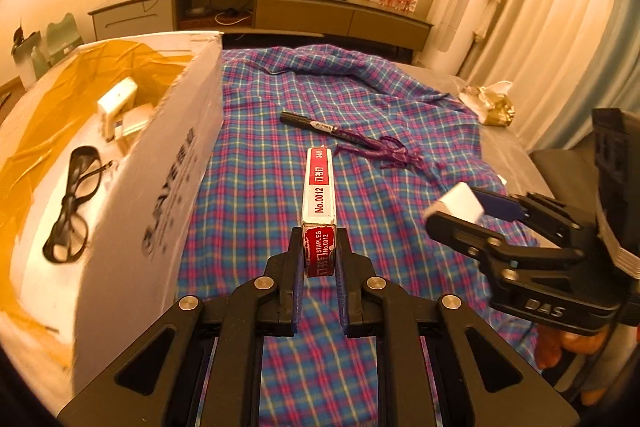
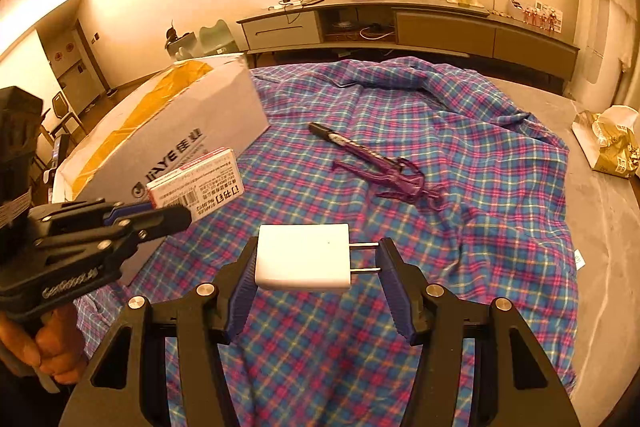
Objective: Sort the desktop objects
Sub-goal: 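Carry the staples box and charger with both tools over the cardboard box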
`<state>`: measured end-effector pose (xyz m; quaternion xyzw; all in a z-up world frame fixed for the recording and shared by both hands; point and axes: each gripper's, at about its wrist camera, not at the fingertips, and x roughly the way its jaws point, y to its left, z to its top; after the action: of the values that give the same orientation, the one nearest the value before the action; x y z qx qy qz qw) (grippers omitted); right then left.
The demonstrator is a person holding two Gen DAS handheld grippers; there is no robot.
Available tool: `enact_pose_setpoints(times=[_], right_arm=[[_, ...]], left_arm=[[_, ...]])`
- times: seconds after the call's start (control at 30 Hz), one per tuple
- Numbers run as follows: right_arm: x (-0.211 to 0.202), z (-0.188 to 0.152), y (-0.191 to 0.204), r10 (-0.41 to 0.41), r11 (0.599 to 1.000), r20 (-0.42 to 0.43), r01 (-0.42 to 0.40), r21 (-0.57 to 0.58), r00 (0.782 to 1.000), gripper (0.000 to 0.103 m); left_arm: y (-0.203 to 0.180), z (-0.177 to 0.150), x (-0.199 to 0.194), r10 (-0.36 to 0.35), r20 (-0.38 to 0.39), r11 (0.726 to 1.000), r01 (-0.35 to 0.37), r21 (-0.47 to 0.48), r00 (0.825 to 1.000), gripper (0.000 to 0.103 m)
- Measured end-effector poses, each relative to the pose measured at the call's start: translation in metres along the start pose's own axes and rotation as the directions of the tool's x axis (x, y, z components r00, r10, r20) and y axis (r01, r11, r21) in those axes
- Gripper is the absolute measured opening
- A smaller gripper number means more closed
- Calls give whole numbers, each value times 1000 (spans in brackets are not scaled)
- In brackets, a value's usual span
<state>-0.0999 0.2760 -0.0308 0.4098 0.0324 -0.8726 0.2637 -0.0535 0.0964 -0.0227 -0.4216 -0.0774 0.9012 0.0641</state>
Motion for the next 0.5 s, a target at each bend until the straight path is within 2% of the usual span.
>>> enact_pose_setpoints(times=[0.5], right_arm=[[-13, -15, 67, -87, 992, 41, 90, -84, 995, 58]], left_arm=[[27, -28, -62, -29, 47, 999, 30, -23, 998, 14]])
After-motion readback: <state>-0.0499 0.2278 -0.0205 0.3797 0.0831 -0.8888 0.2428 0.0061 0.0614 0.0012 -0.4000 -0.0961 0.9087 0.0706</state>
